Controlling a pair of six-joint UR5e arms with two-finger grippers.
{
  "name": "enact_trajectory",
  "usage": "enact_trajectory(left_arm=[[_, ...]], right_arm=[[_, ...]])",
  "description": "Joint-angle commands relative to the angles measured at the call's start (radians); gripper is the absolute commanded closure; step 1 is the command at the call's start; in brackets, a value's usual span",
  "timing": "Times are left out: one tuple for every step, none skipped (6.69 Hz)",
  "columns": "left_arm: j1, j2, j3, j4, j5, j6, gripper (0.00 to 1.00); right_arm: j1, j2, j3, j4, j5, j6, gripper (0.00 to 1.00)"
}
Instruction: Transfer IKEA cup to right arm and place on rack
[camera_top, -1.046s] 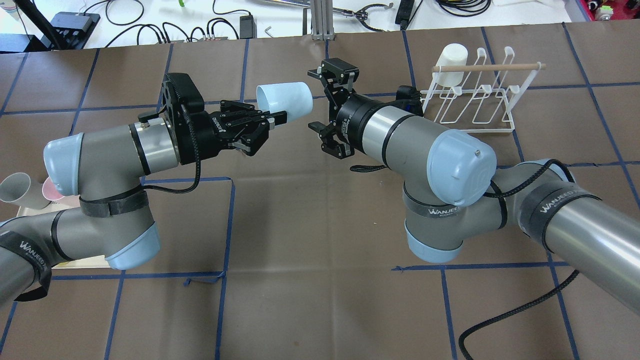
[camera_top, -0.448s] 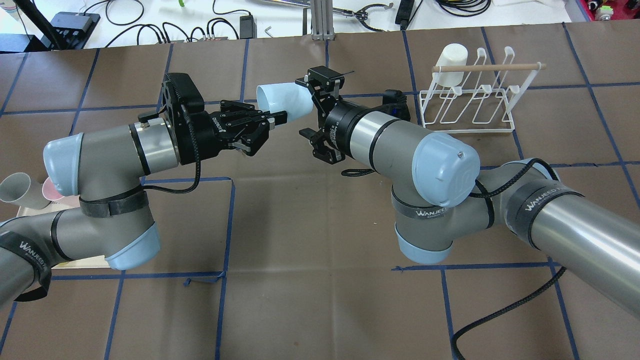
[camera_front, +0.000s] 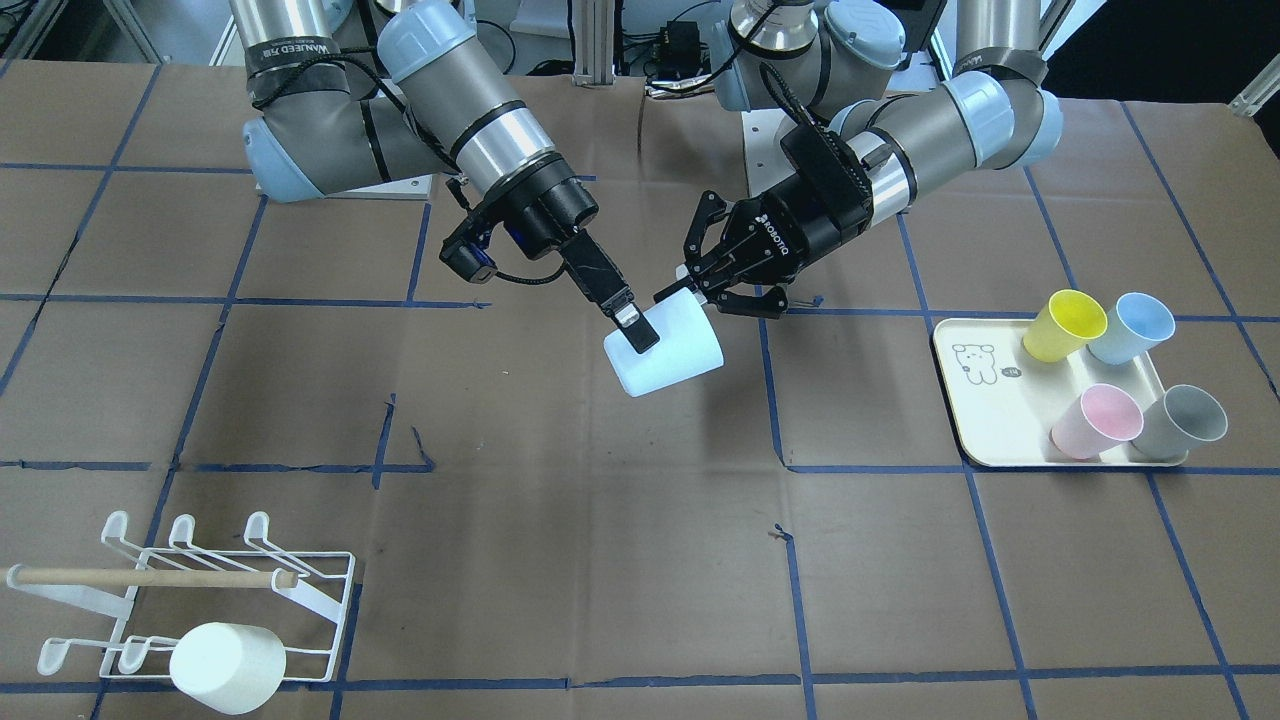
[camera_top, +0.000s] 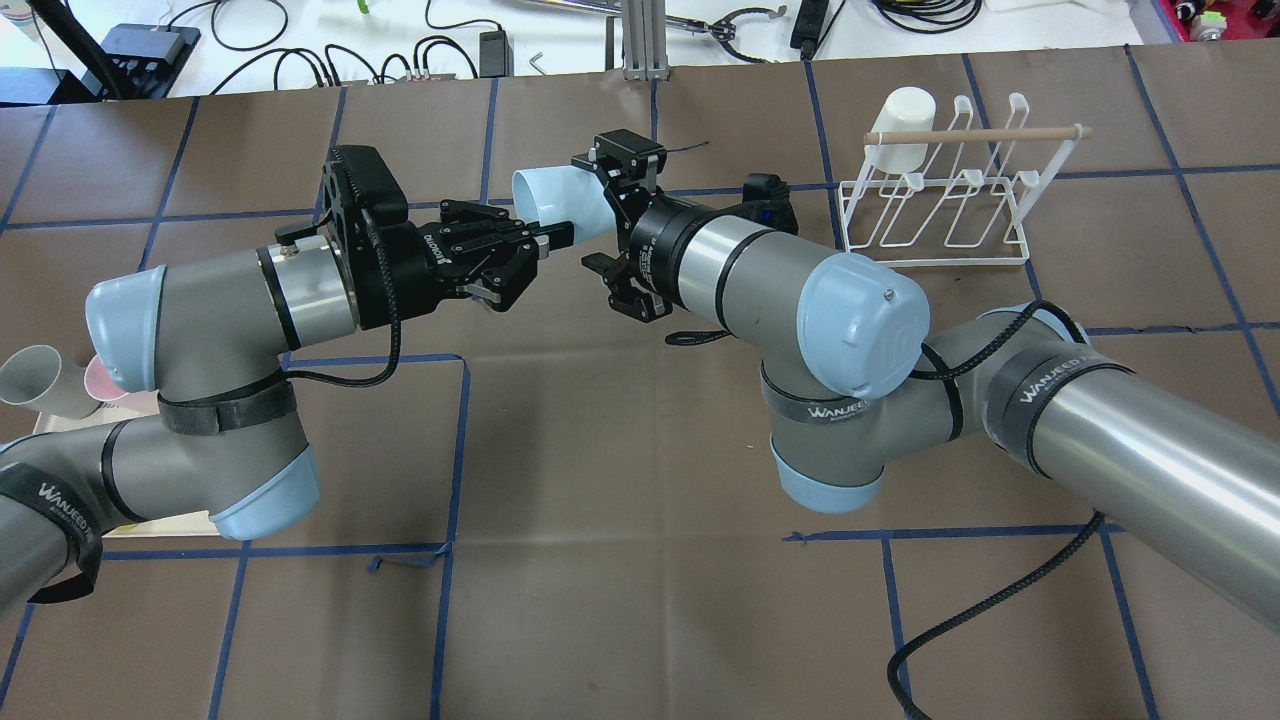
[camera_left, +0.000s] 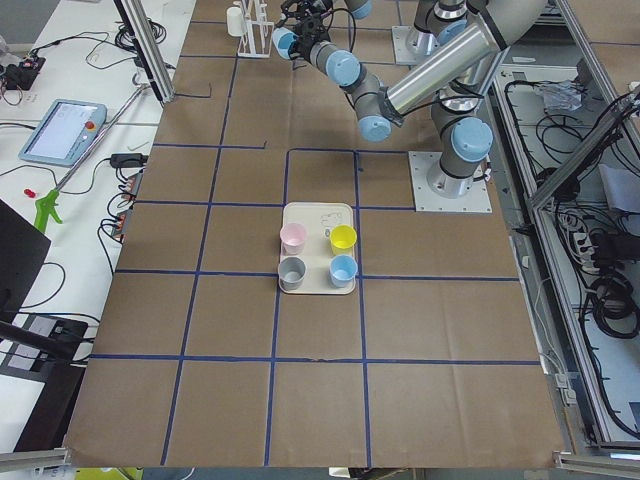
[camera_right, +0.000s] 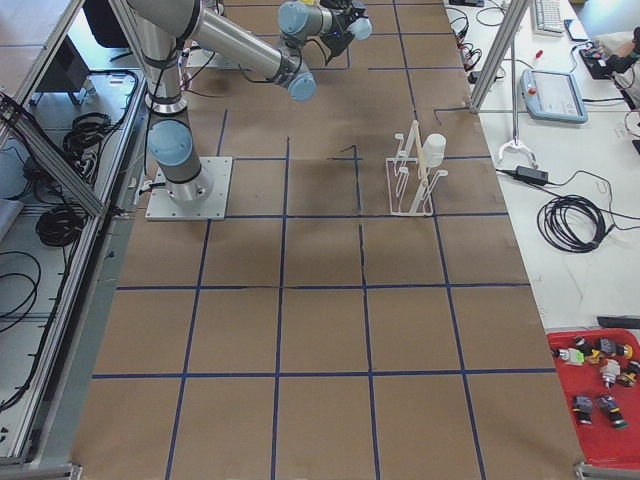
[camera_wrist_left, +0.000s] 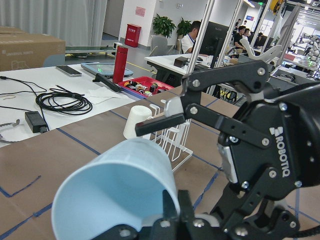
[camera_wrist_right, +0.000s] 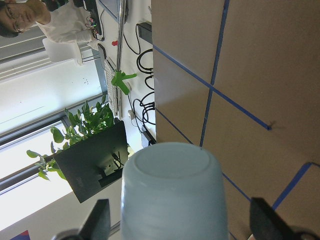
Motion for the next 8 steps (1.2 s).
enact_trajectory(left_arm=[[0.000, 0.000, 0.000, 0.000, 0.000, 0.000, 0.92], [0.000, 0.000, 0.000, 0.000, 0.000, 0.000, 0.92], [0.000, 0.000, -0.002, 0.000, 0.000, 0.000, 0.92], [0.000, 0.000, 0.000, 0.000, 0.000, -0.002, 0.92], [0.000, 0.000, -0.002, 0.000, 0.002, -0.002, 0.92], [0.000, 0.003, 0.000, 0.000, 0.002, 0.000, 0.92], [0.000, 0.003, 0.000, 0.000, 0.002, -0.002, 0.92], [0.000, 0.005, 0.000, 0.000, 0.002, -0.002, 0.92]], right_arm=[[0.004, 0.023, -0.035, 0.000, 0.002, 0.003, 0.04], [0.002, 0.040, -0.045, 0.000, 0.002, 0.003, 0.04], [0.002, 0.042, -0.043, 0.000, 0.003, 0.003, 0.04], [0.002, 0.042, -0.042, 0.000, 0.003, 0.003, 0.04], [0.002, 0.042, -0.040, 0.000, 0.003, 0.003, 0.04], [0.002, 0.040, -0.042, 0.000, 0.005, 0.003, 0.09], [0.002, 0.040, -0.040, 0.002, 0.010, 0.004, 0.24], [0.002, 0.040, -0.040, 0.000, 0.014, 0.001, 0.33]])
